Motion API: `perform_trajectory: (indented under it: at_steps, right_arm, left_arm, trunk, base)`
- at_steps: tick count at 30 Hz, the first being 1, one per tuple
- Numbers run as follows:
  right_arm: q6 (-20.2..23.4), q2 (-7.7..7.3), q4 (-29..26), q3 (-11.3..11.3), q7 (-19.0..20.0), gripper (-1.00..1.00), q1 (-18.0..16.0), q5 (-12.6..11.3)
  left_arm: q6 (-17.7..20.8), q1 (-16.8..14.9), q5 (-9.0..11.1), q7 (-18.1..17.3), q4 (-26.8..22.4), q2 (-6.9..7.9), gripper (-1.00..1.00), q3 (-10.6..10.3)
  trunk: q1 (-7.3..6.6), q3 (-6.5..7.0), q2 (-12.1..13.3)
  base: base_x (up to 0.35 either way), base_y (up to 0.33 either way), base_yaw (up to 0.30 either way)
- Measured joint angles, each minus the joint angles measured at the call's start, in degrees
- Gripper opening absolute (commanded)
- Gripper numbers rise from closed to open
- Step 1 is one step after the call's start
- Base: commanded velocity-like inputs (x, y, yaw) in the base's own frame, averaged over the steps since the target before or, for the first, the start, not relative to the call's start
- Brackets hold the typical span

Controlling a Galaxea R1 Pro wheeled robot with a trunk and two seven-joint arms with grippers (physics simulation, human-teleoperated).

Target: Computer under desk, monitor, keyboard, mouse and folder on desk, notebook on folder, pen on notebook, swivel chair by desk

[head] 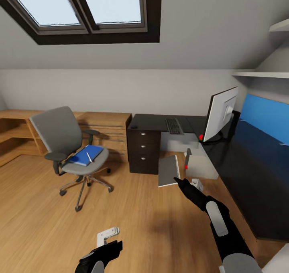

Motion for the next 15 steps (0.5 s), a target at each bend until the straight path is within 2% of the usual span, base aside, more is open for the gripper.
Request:
perform_trajectory:
  at_steps: [15]
  right_arm:
    - [0.1, -0.14, 0.0, 0.0, 0.0, -1.00, 0.0, 0.0]
  left_arm:
    - [-0.1, 0.0, 0.0, 0.0, 0.0, 0.00, 1.00, 0.0]
  trunk:
    - [-3.30, 2.69, 6.0]
  base:
    - [0.330, -0.098, 0.000]
